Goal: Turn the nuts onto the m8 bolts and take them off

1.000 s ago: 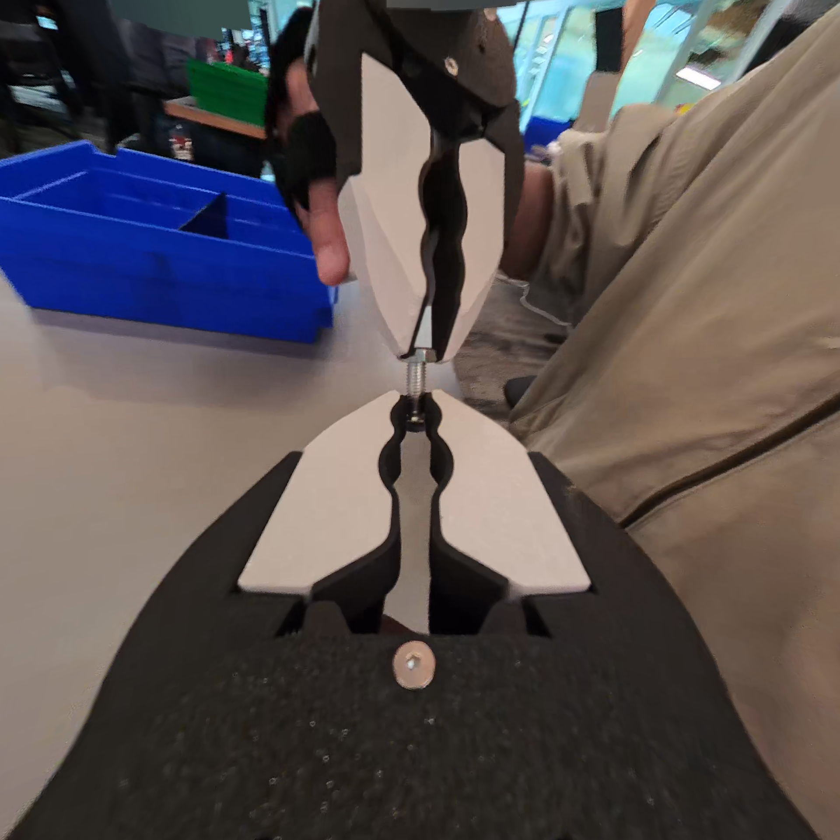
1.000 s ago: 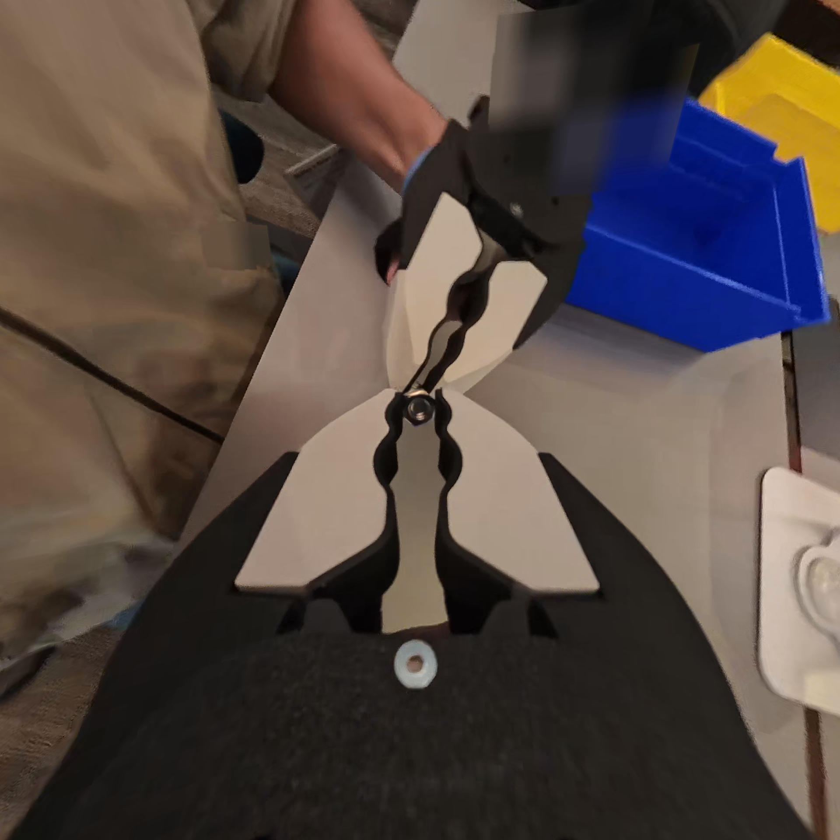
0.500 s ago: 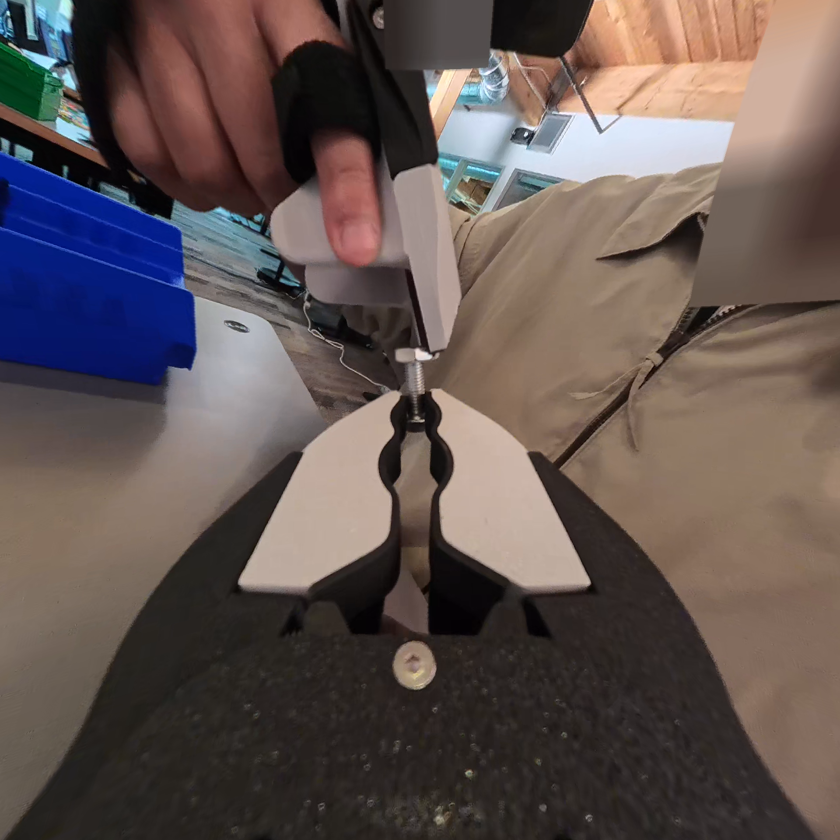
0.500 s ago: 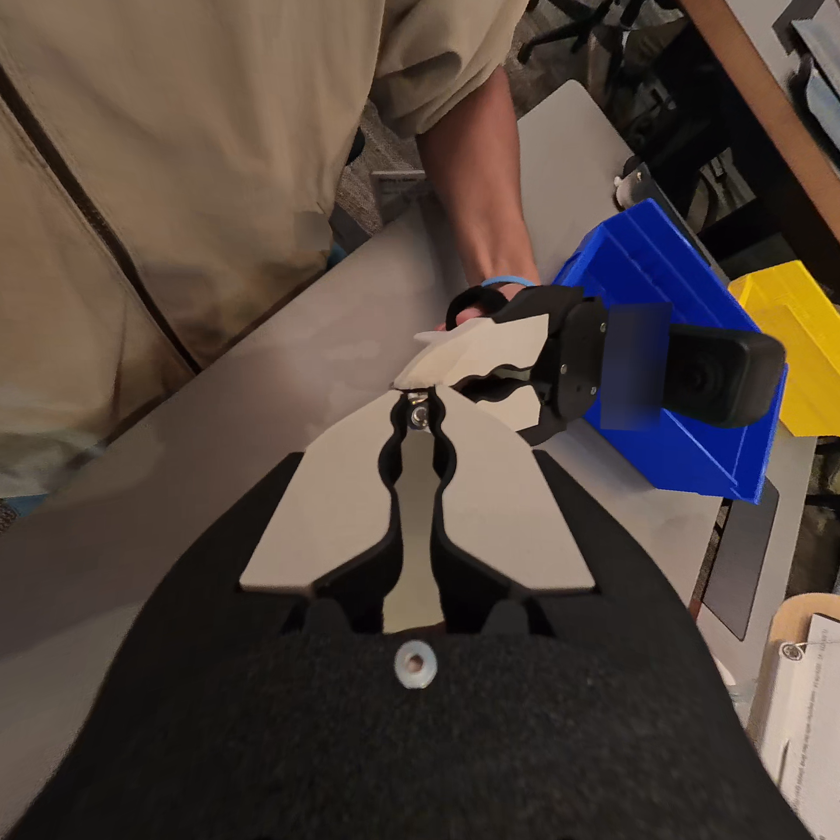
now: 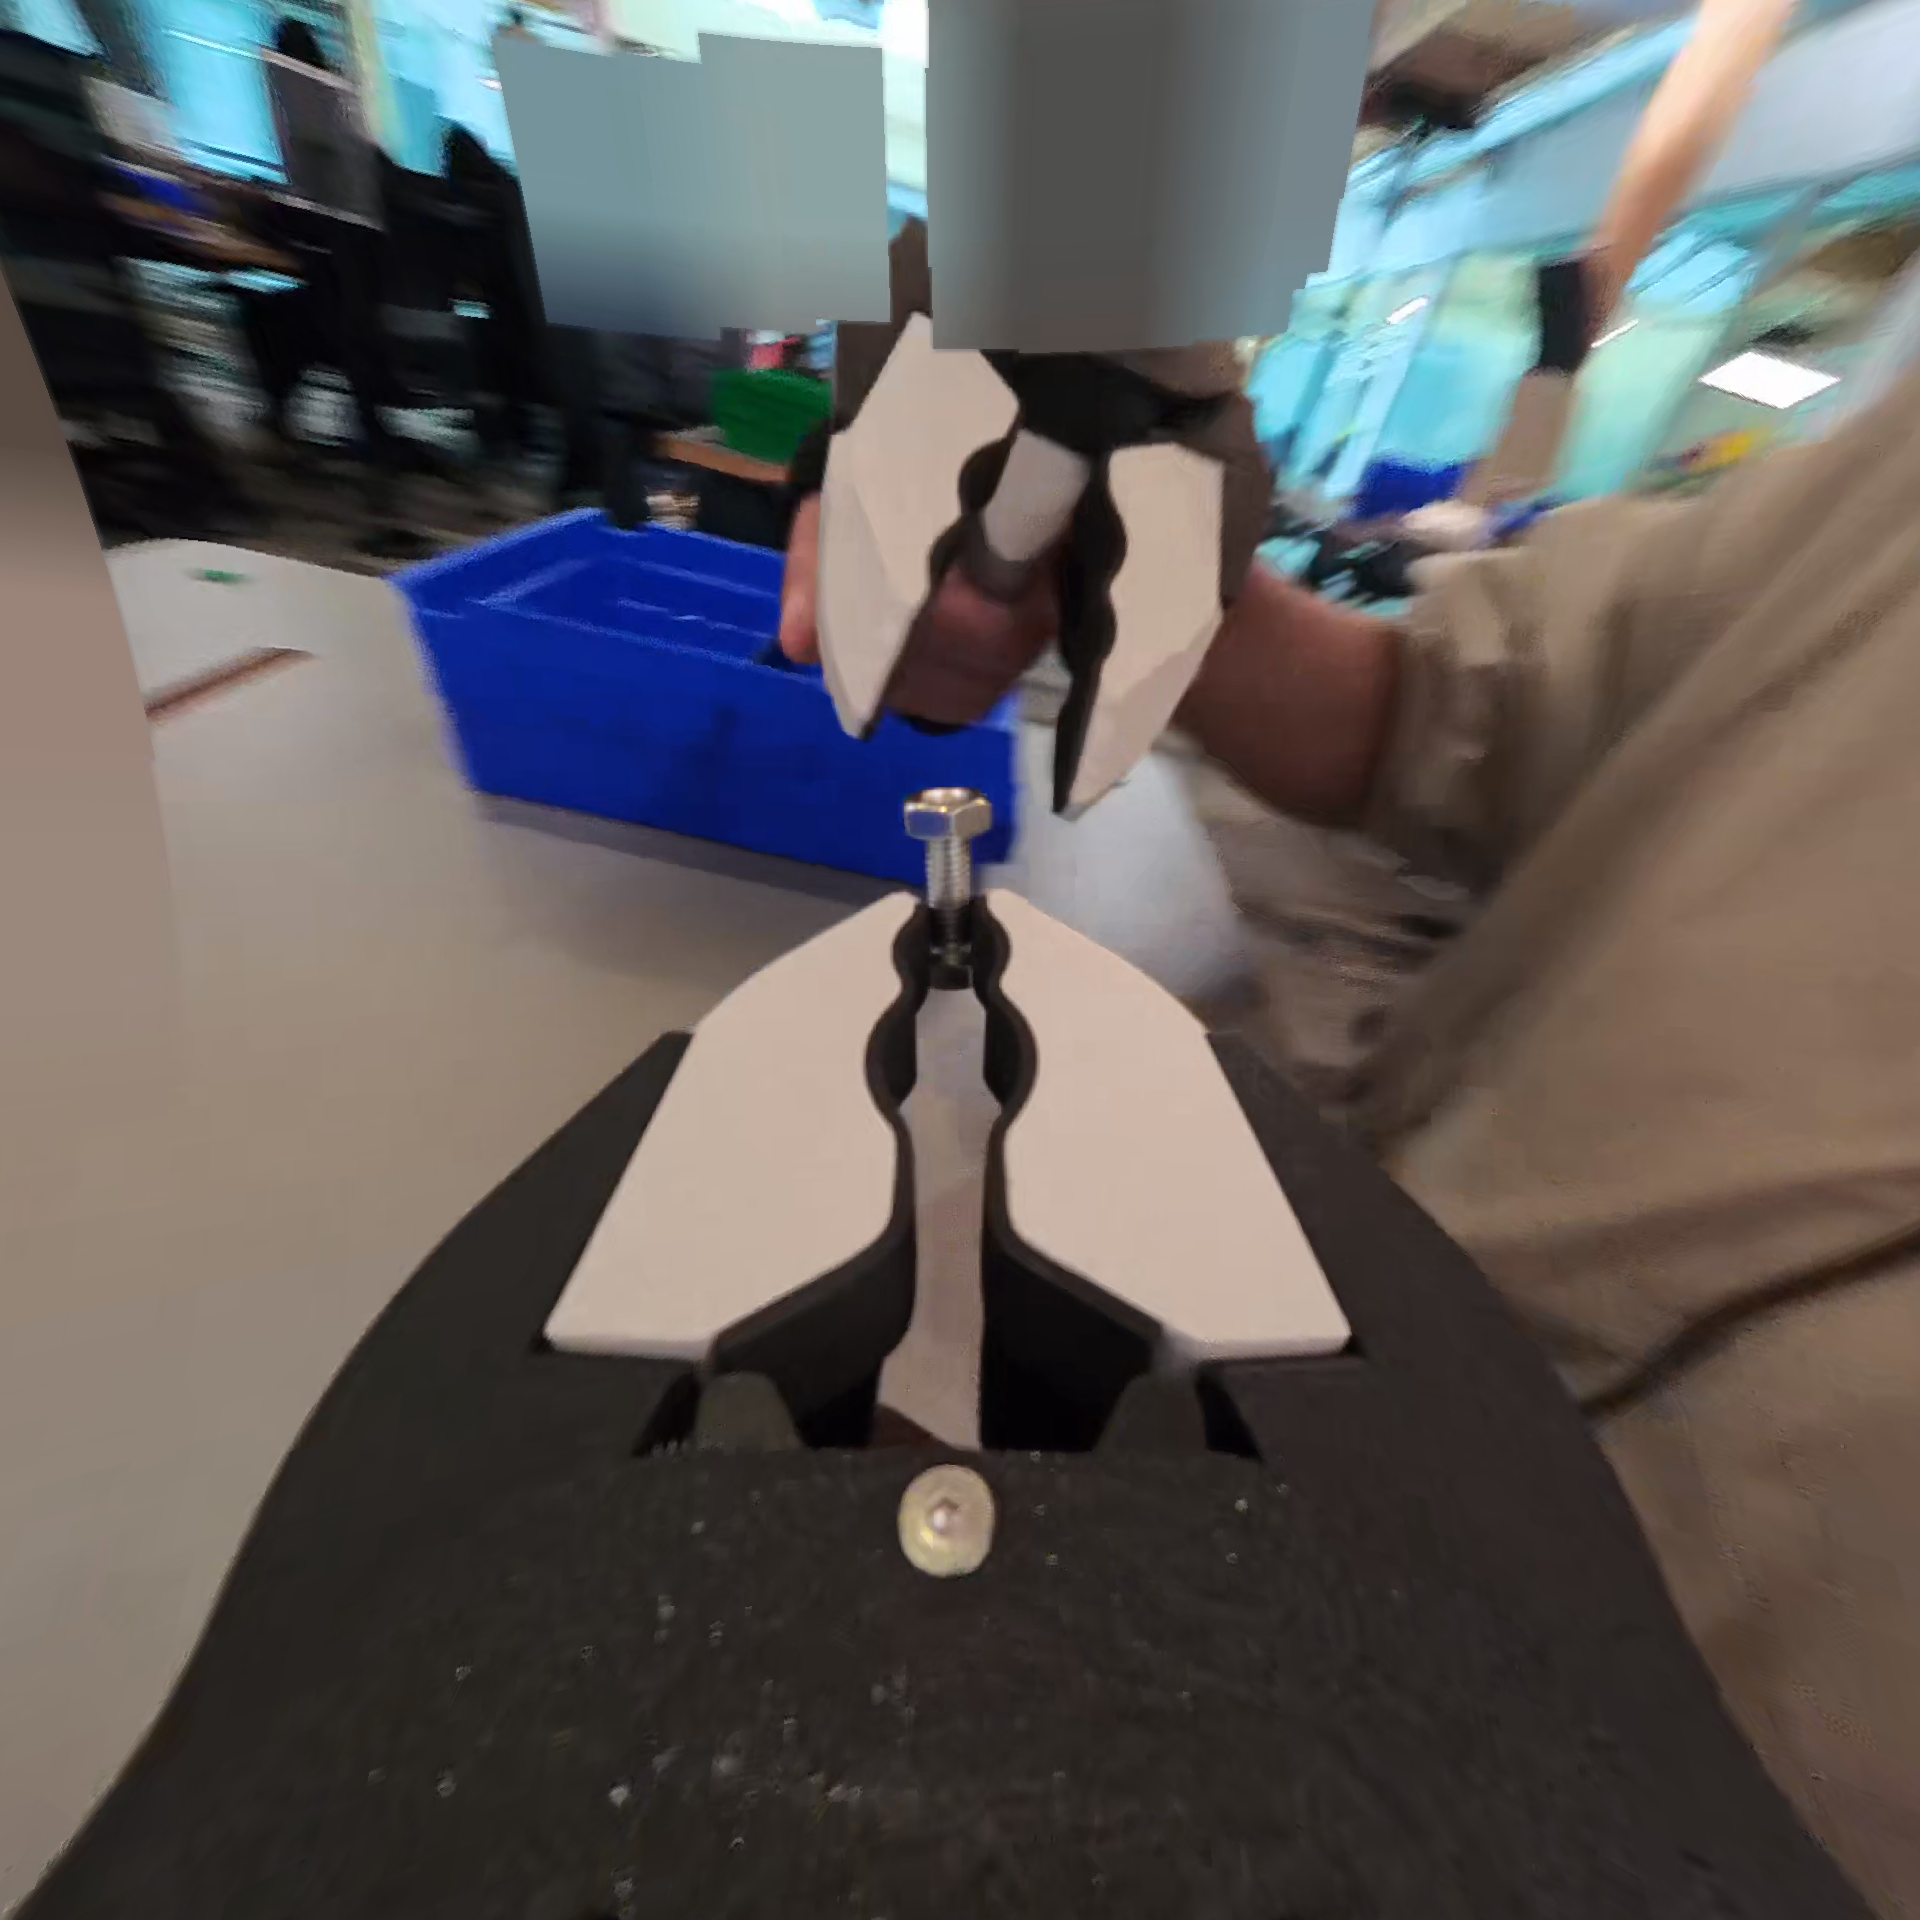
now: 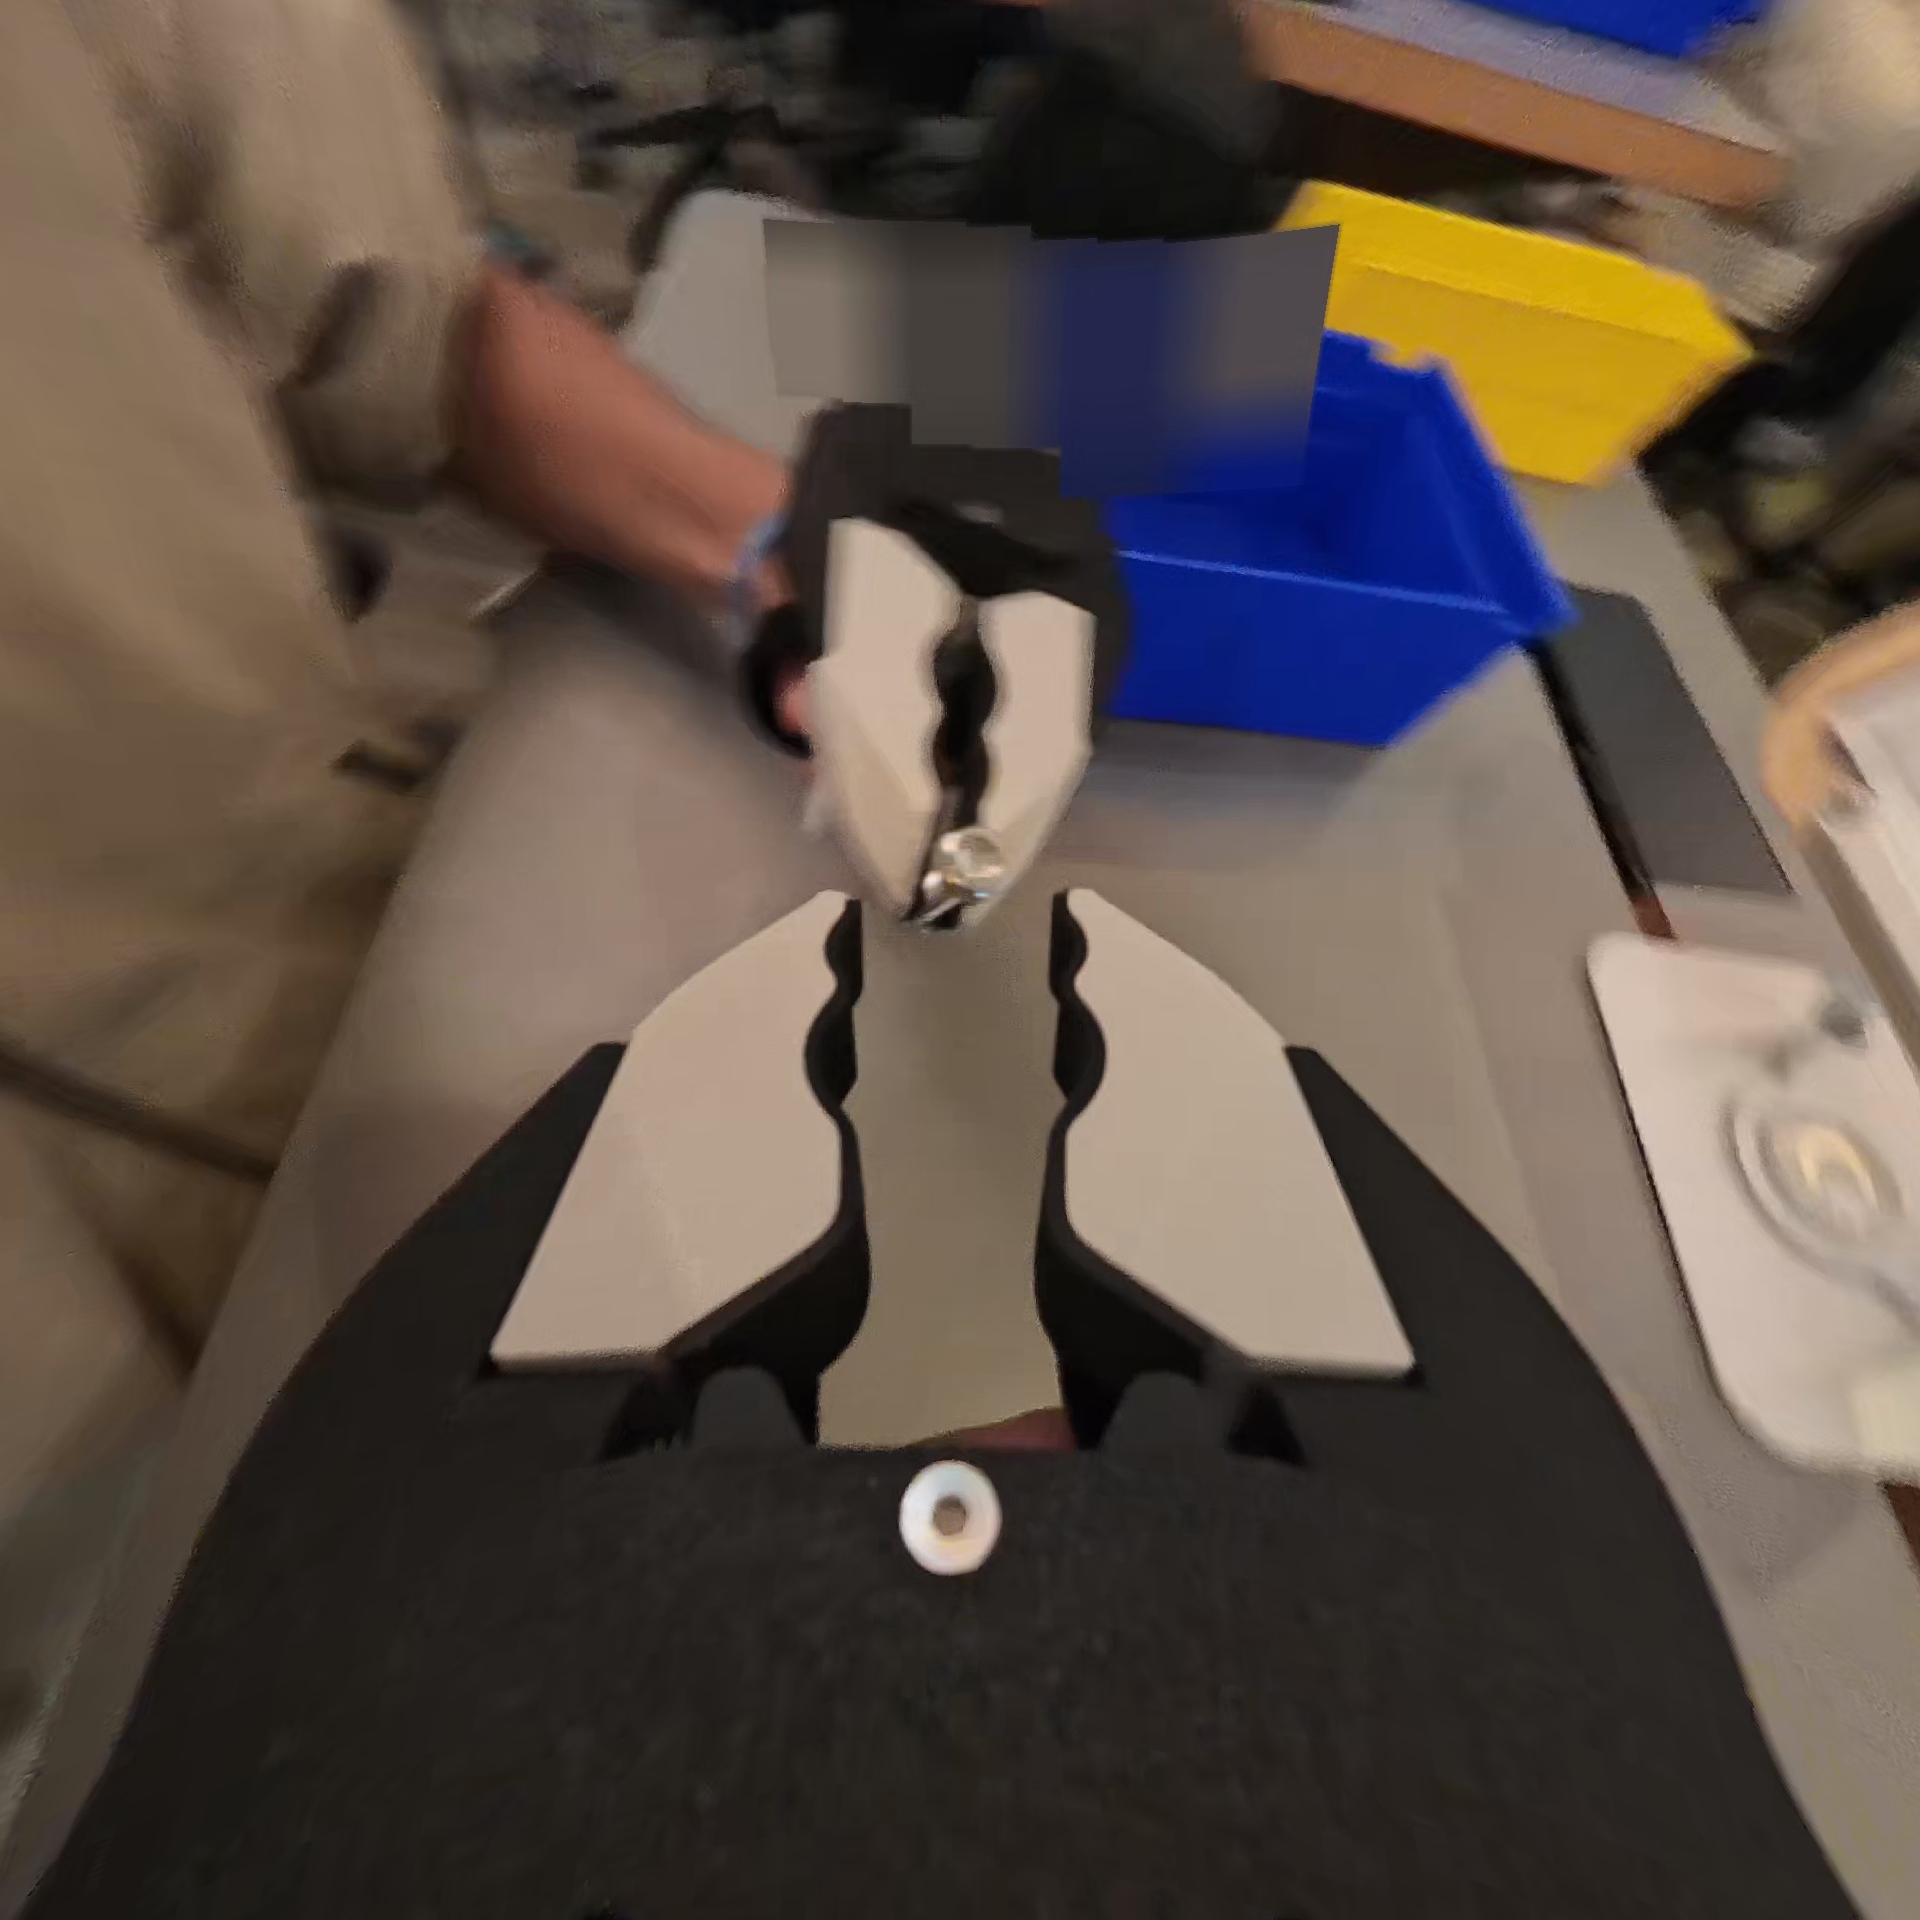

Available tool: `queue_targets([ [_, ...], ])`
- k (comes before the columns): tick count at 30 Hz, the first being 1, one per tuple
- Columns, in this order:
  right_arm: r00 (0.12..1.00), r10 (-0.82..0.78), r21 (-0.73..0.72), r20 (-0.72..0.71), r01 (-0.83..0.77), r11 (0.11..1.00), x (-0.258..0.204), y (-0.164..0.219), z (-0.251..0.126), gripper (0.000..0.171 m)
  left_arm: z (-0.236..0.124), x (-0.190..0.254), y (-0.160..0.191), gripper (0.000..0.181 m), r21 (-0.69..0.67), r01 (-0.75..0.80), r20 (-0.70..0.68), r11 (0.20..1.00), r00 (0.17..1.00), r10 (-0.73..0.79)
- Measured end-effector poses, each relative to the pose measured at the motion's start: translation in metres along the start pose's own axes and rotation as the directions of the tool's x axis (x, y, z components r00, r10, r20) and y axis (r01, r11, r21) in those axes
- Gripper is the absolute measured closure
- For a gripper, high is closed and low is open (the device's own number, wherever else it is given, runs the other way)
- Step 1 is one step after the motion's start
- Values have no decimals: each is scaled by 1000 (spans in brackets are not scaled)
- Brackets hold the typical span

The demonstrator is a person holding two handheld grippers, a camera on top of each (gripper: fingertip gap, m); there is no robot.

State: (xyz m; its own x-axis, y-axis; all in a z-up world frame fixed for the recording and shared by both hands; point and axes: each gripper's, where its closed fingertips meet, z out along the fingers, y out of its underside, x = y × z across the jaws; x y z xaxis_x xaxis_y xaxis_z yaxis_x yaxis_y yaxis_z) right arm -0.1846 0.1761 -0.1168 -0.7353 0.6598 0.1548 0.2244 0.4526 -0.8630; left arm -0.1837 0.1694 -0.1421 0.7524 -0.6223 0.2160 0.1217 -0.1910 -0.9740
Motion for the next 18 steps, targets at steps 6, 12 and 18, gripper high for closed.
queue_targets([
  [6, 886, 434, 388, -166, -345, 854, 26, -11, 12, 144, -3, -24, -1, 174, -19, -166, 279, 986, 946, 165],
  [12, 839, 492, 569, -232, -293, 769, 20, -12, 14, 140, -1, -7, -4, 174, 68, -49, 159, 996, 987, 38],
  [18, 844, 474, 558, -250, -275, 783, 8, -11, 21, 147, -4, 1, -8, 174, 95, -24, 113, 995, 994, 13],
])
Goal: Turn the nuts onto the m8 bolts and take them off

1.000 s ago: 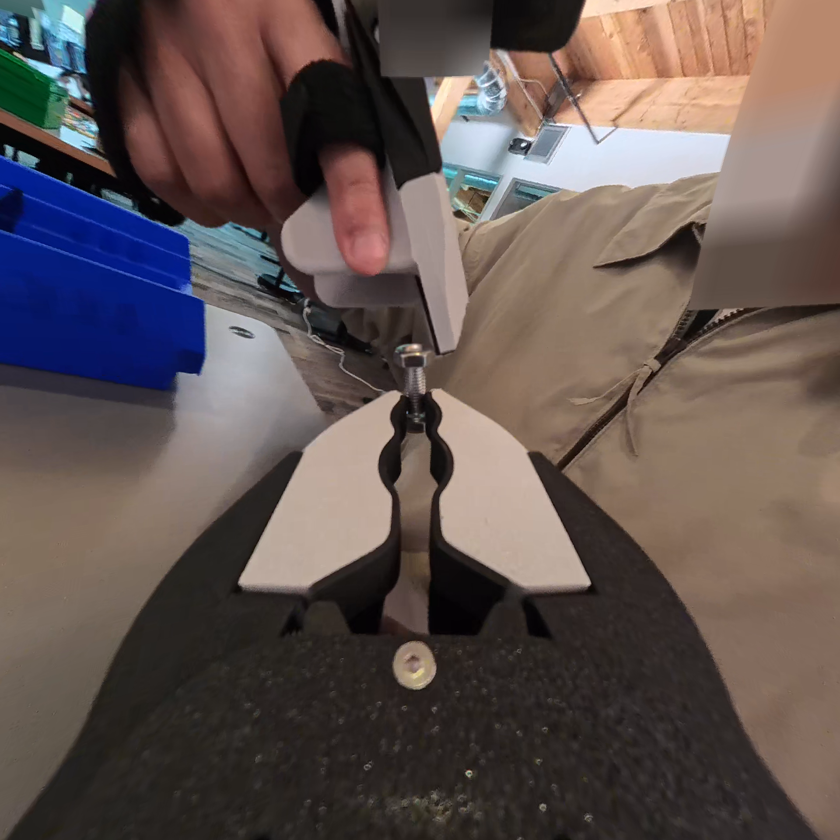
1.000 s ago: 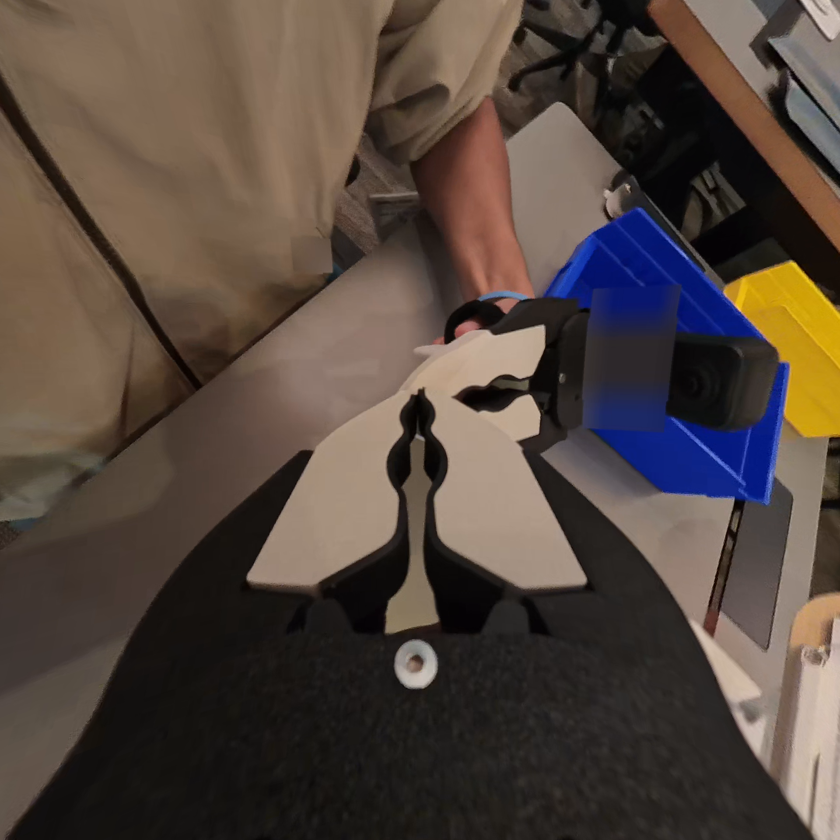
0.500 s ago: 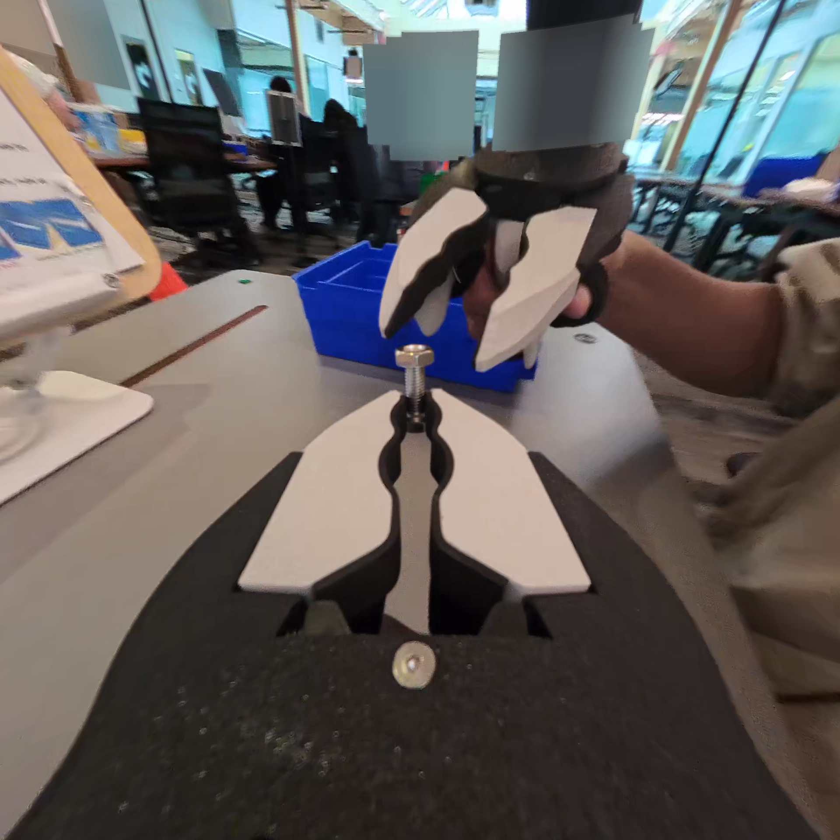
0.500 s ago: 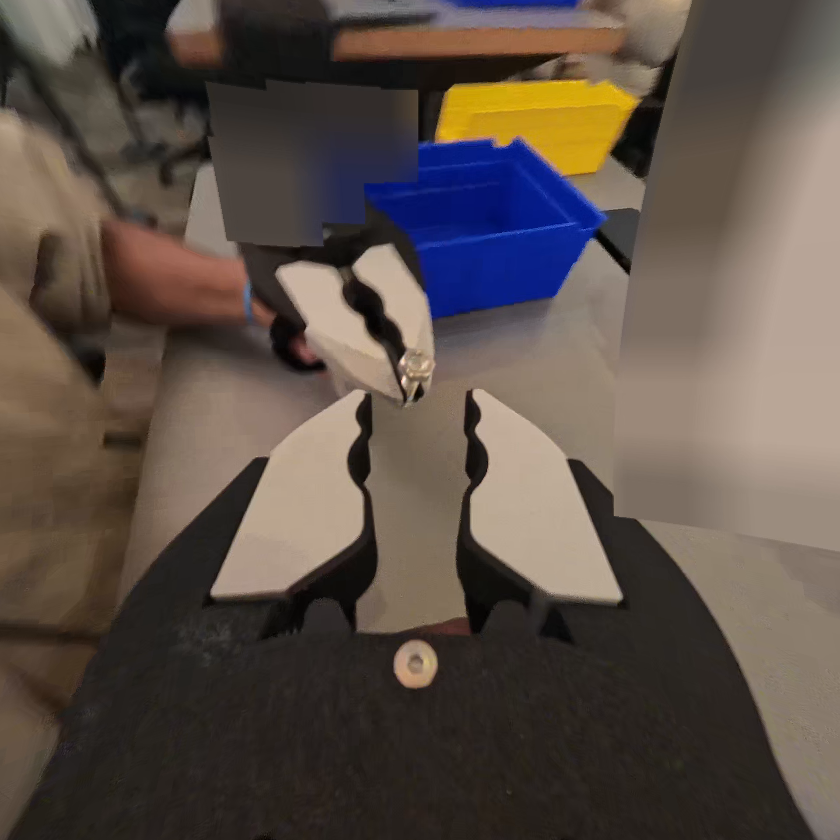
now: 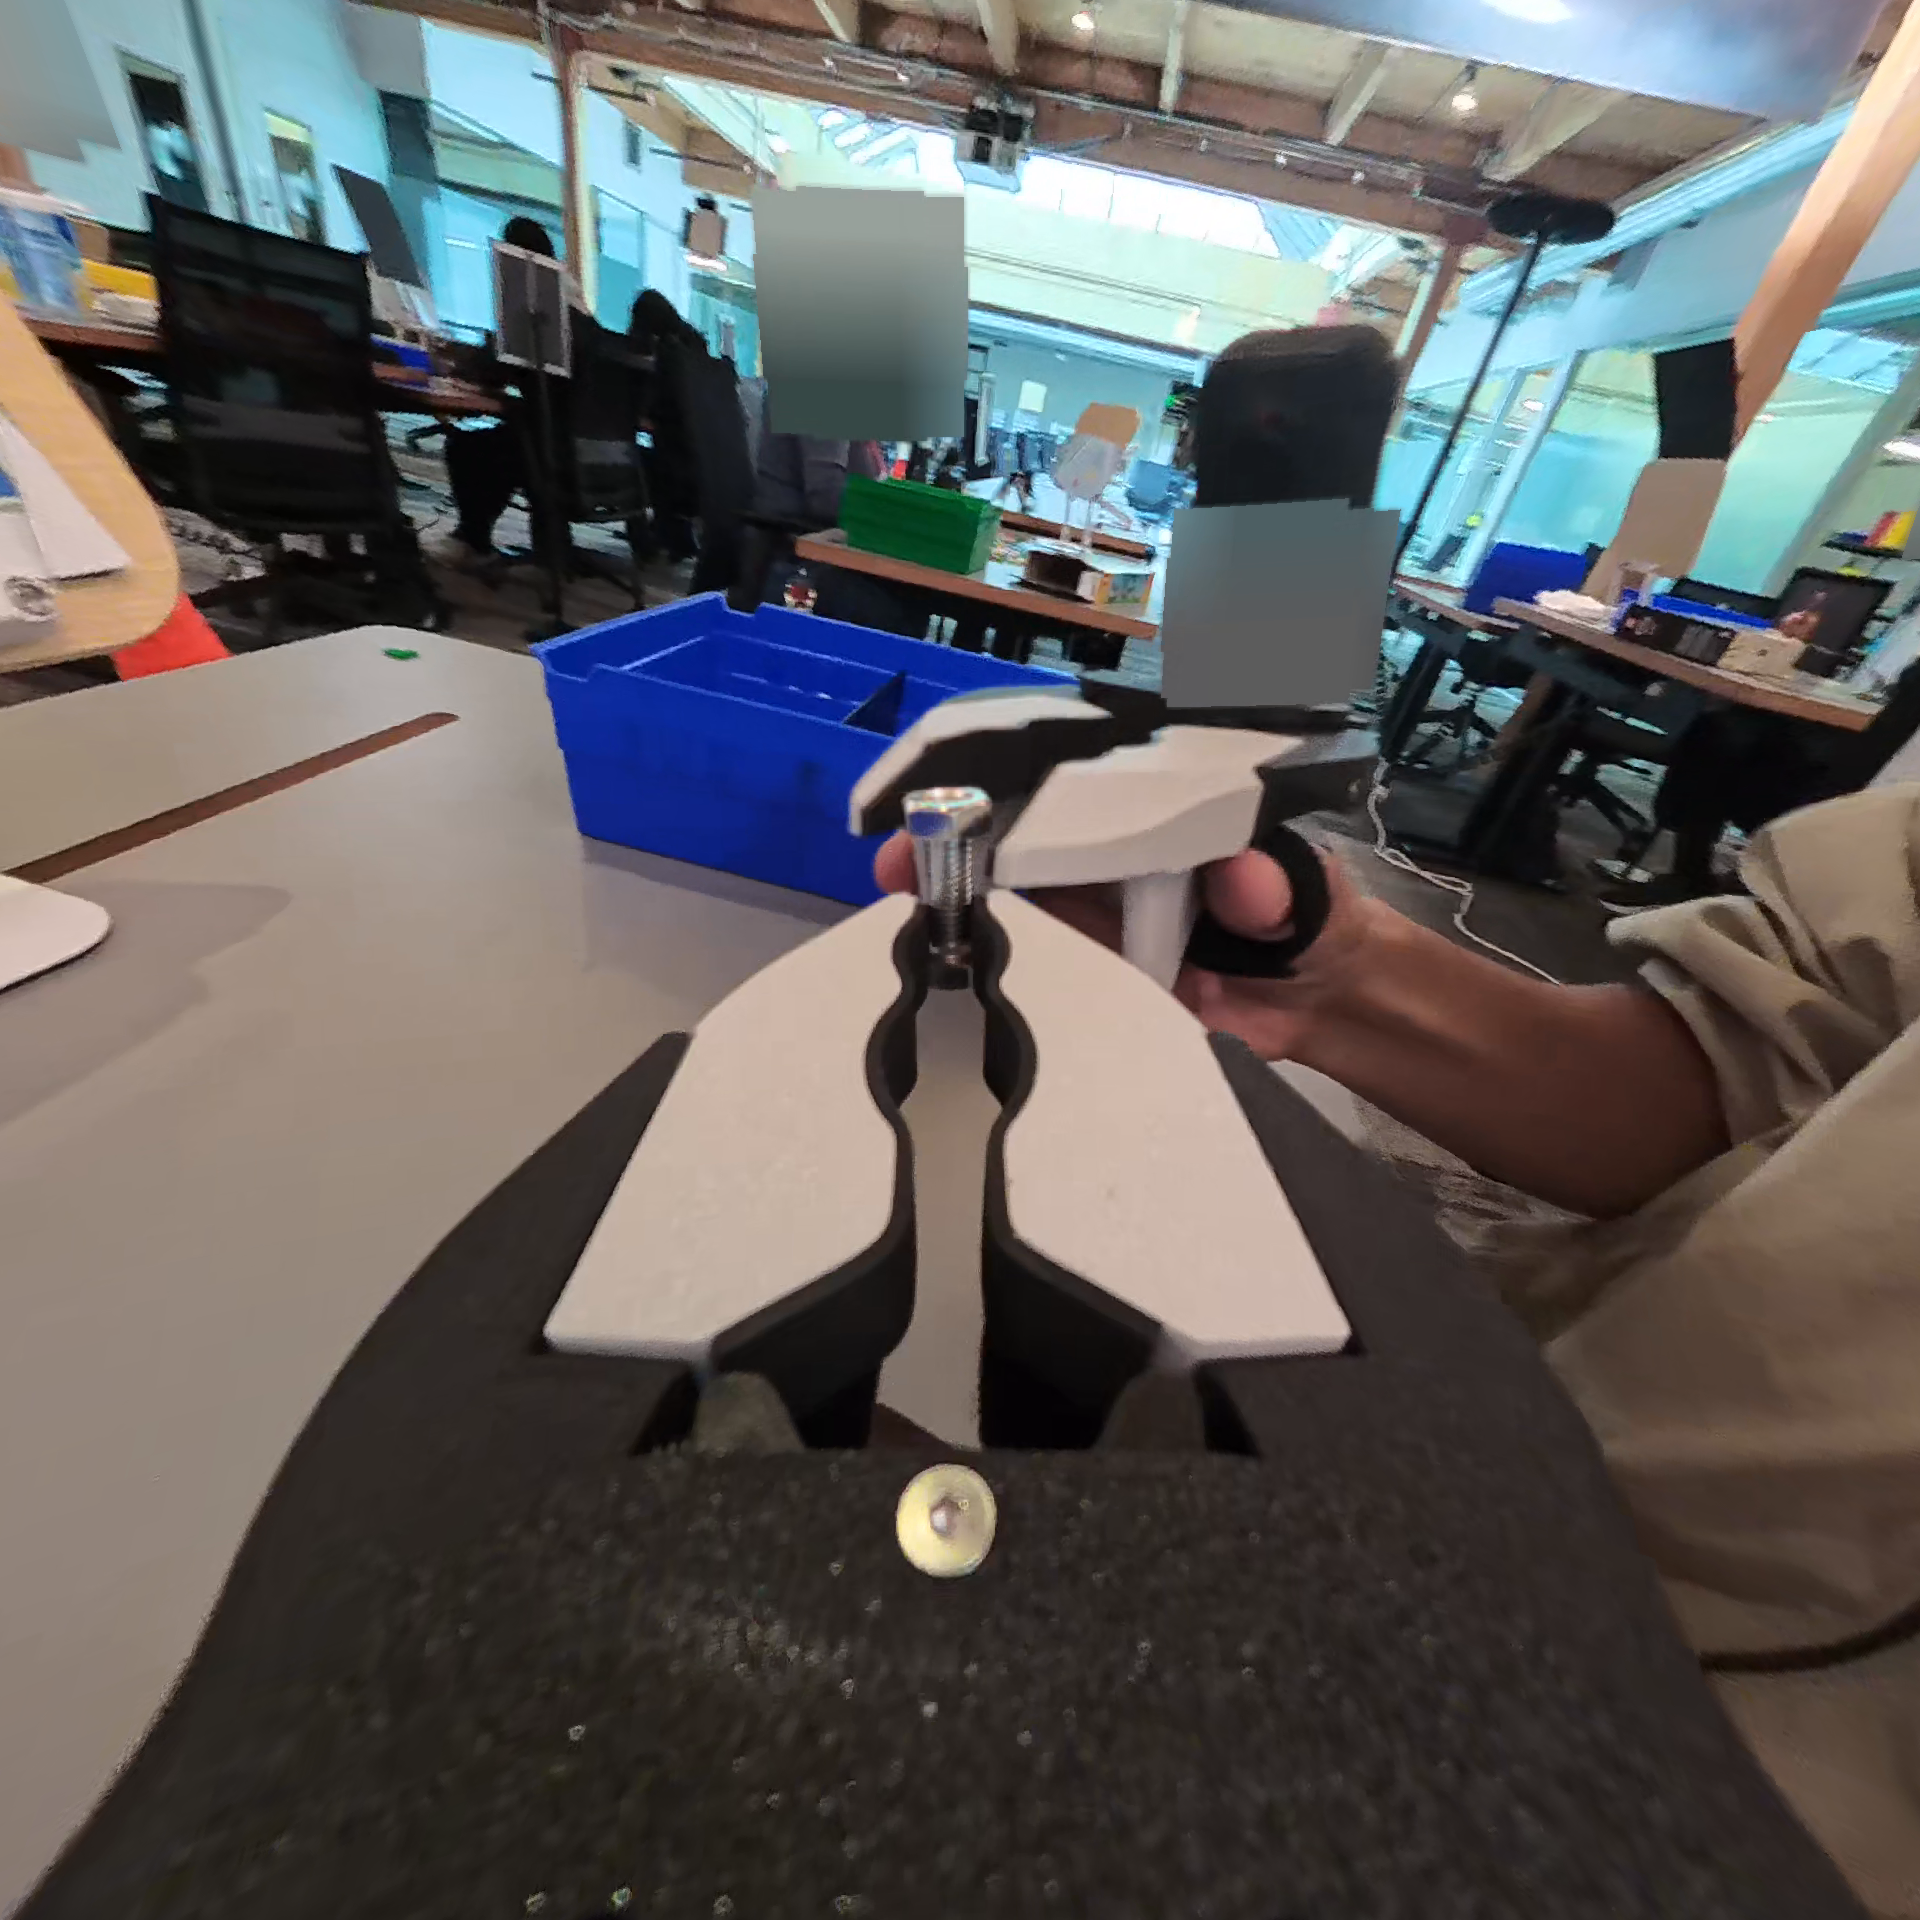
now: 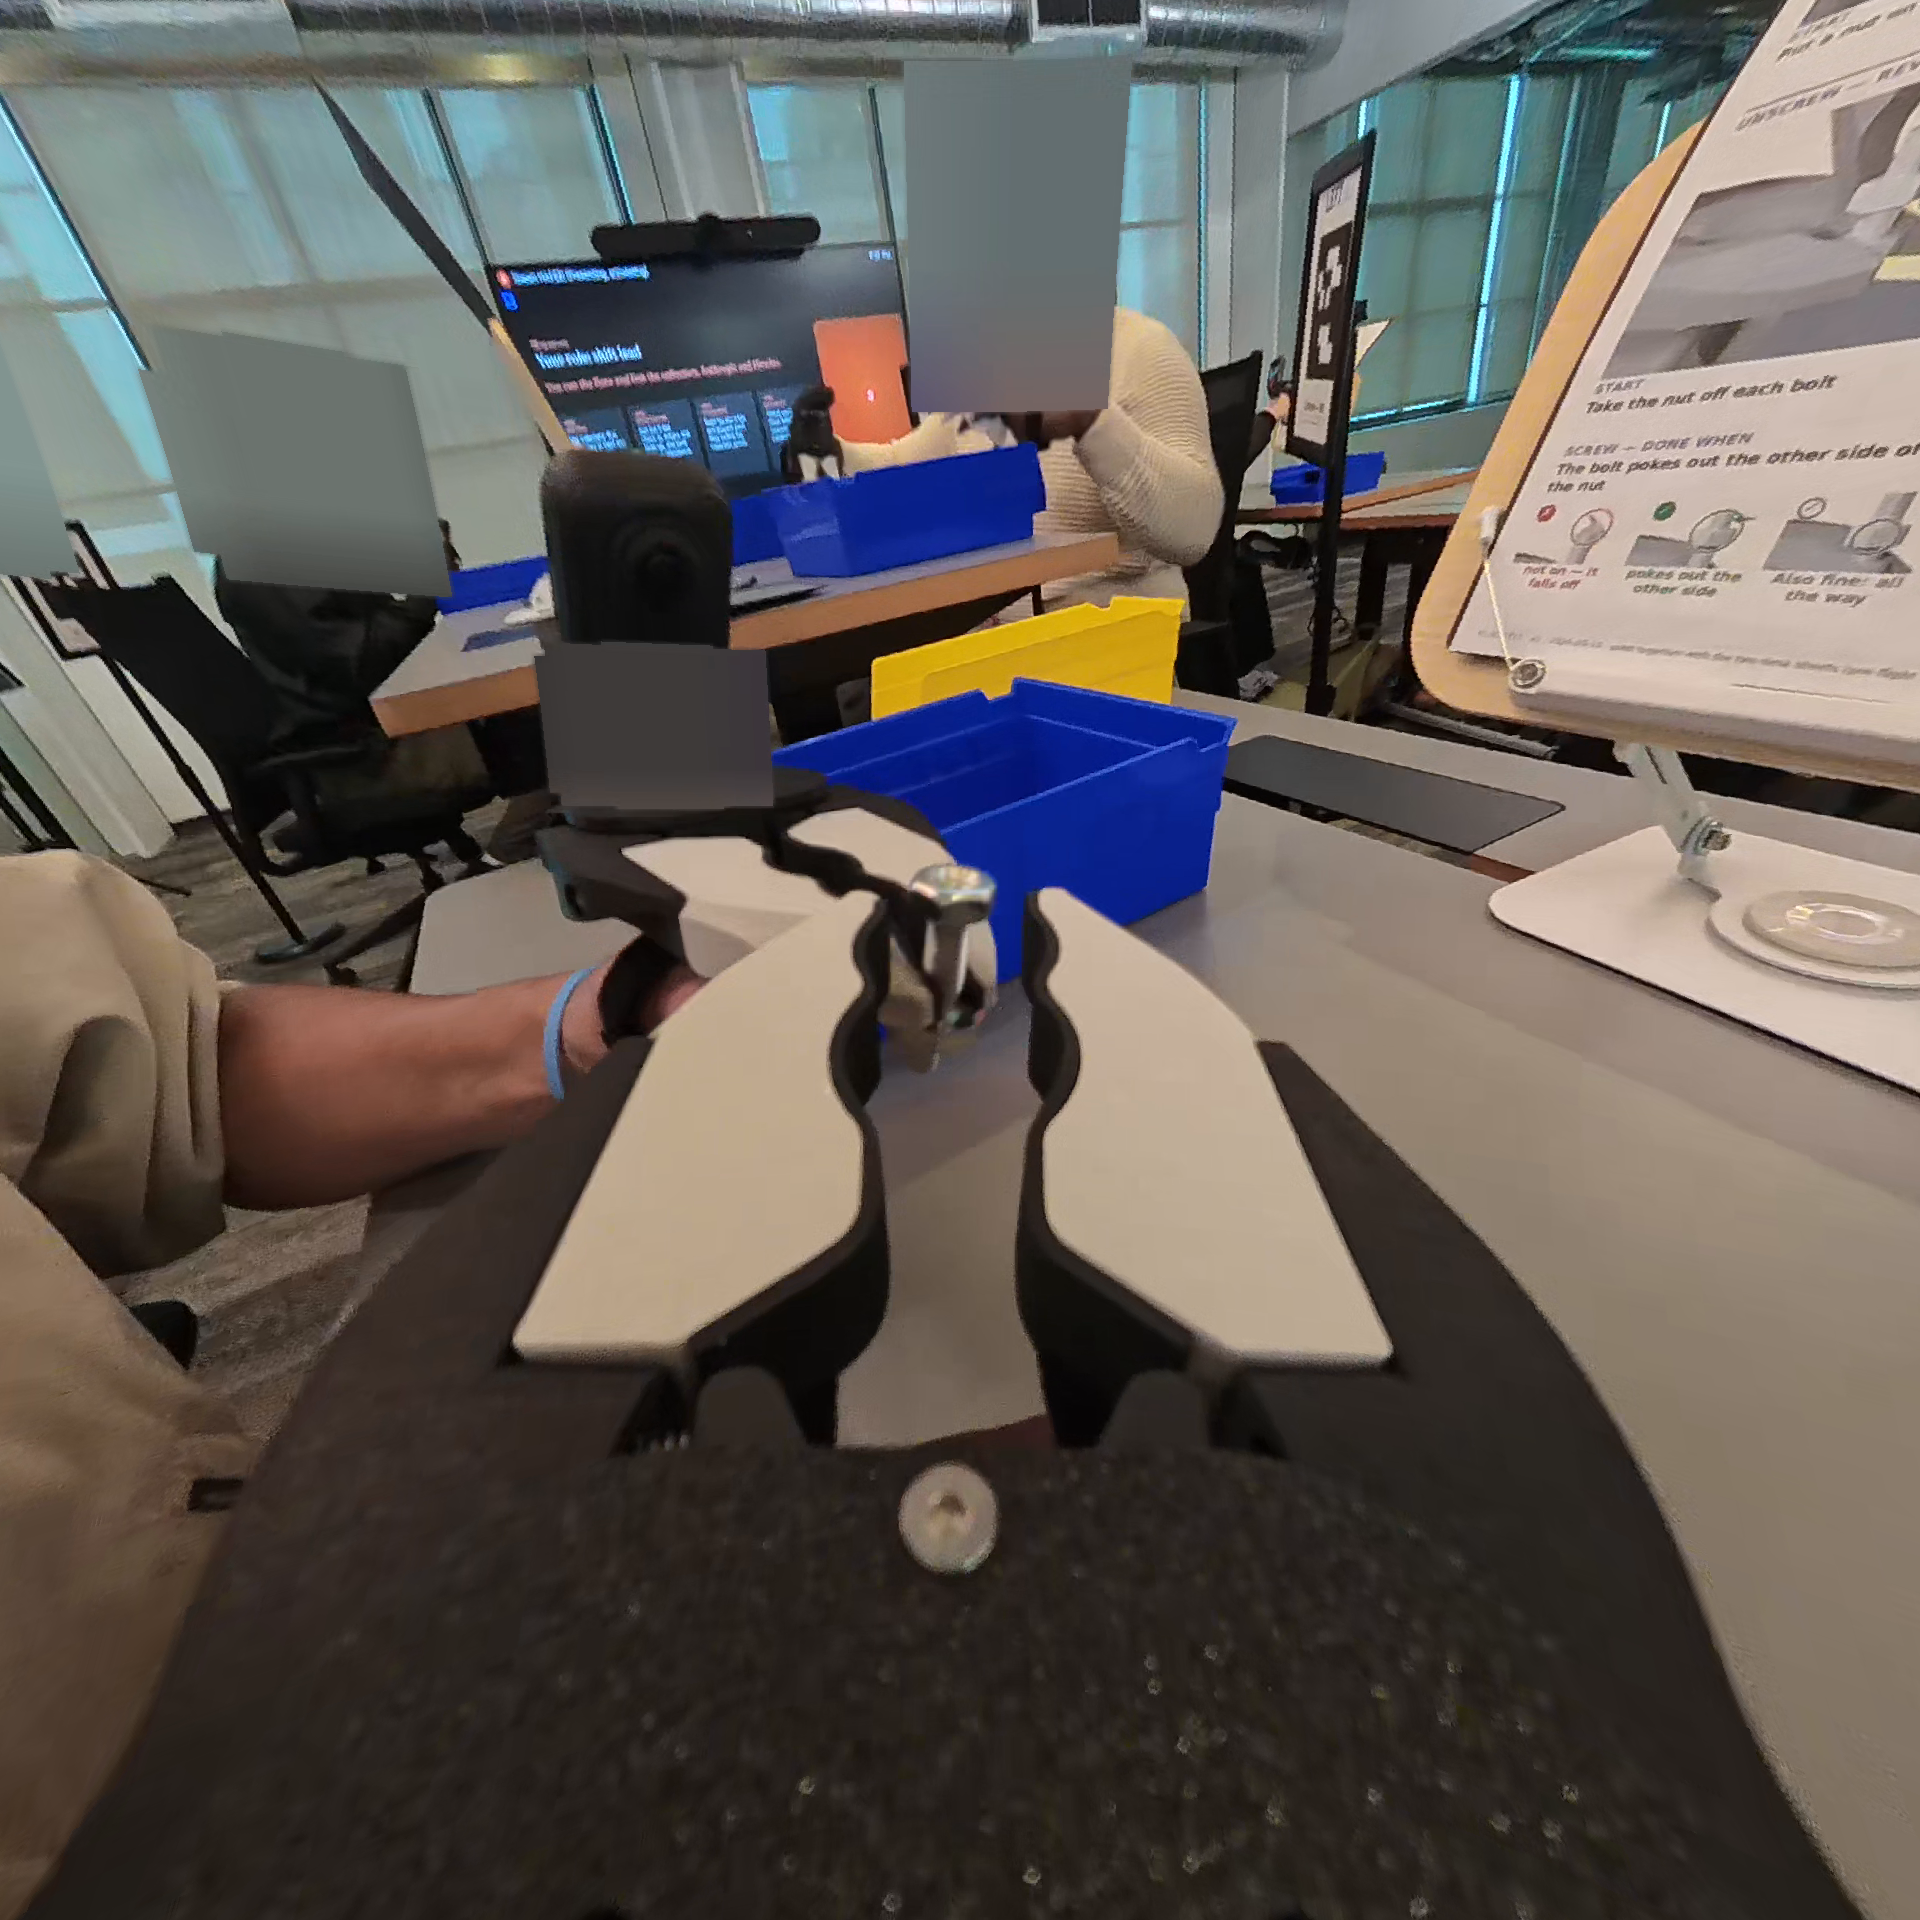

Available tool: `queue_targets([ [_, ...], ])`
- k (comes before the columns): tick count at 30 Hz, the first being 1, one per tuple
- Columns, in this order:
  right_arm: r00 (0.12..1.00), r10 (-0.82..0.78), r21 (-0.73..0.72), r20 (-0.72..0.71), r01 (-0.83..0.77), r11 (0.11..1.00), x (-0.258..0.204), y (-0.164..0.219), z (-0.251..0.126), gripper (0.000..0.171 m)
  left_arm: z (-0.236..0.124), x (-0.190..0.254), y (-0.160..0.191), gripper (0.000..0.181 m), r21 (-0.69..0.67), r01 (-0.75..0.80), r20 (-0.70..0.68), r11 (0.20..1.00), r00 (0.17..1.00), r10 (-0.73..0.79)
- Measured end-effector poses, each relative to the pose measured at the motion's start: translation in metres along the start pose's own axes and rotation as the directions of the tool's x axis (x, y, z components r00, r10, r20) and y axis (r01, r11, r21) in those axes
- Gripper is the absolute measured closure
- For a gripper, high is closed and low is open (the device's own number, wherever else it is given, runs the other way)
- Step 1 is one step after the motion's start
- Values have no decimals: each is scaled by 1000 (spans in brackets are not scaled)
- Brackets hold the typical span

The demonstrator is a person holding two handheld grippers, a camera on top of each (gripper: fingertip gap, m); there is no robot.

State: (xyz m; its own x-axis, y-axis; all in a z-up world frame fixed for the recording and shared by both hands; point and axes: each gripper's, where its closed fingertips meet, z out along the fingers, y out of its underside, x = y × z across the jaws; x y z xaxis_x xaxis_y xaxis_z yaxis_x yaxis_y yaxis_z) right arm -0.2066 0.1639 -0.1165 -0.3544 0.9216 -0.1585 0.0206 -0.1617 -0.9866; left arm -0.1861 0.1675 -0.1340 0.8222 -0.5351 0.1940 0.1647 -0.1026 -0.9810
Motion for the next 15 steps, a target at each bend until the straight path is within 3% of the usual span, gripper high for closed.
queue_targets([
  [3, 998, 8, -9, 60, -7, 1000, -6, 1, -2, 156, 0, 6, 3, 174, -26, -22, -23, 999, 1000, 21],
  [9, 978, 47, -32, 204, -41, 999, -19, 2, -6, 156, -5, 22, 5, 174, -42, 62, -176, 997, 982, -69],
  [15, 950, 123, -35, 289, -117, 992, -19, 2, -6, 157, -5, 21, 5, 174, -32, 52, -184, 998, 981, -57],
])
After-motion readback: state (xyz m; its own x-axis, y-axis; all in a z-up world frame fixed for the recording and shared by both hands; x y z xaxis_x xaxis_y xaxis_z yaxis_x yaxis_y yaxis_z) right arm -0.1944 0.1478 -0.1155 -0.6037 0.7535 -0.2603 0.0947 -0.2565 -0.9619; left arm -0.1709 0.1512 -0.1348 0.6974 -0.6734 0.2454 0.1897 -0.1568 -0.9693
